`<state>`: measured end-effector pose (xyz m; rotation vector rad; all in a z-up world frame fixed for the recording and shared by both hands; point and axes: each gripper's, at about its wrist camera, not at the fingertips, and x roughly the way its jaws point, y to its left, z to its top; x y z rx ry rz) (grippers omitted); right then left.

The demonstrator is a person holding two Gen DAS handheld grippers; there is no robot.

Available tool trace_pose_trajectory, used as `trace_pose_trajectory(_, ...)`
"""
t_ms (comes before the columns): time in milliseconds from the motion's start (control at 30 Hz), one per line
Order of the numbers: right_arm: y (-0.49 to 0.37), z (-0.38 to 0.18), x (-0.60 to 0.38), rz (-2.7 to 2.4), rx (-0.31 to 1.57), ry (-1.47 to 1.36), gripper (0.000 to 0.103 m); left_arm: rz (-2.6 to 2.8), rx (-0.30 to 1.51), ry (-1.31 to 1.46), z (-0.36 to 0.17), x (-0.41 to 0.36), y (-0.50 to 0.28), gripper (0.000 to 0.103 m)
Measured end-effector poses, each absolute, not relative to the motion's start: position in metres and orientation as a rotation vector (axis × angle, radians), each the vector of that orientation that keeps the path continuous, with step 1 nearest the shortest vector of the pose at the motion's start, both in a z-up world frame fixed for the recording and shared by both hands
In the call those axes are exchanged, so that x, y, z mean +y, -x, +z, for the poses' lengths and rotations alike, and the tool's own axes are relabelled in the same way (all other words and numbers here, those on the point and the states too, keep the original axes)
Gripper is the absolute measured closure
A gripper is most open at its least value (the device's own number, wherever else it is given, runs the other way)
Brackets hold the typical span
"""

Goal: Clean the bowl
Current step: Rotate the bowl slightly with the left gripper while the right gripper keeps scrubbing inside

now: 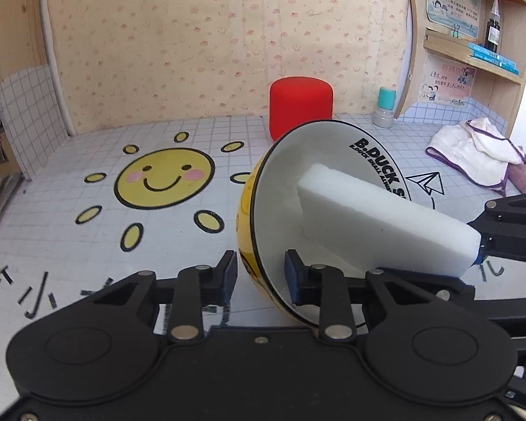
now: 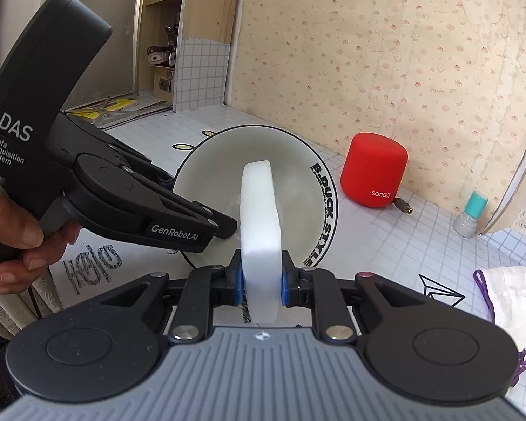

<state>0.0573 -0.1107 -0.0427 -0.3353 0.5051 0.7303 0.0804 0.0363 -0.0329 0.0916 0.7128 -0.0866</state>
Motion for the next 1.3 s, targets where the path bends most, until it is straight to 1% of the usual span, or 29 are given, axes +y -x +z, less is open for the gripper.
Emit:
trace_pose_trajectory(433,-0.052,-0.035,-0.107,0.731,0.469,0.355,0.080,-0.082,0.718,-0.083,-0.031,0.042,-0.078,0.072)
trace_pose_trajectory(633,-0.049,-0.032,-0.108,0.716,0.448,0.345,0.077,-0.084,0.722,-0.082,-0.032,0.042,-0.079,0.072)
trace_pose_trajectory(733,-0.050,-0.031,-0.108,0.716,0.437,0.334,0.077,-0.085,0.723,-0.079,-0.032,0.043,-0.080,0.072)
trace_pose_trajectory(933,-0.054,-0.037,-0.102,0.749,0.459,0.324,0.082,-0.079,0.726,-0.071,-0.032,0.044,-0.081,0.072)
trace_pose_trajectory(1300,-0.053,-0.032,-0.108,0.643,0.408,0.321,0.082,-0.078,0.714,-0.090,-0.033,0.041,-0.078,0.072)
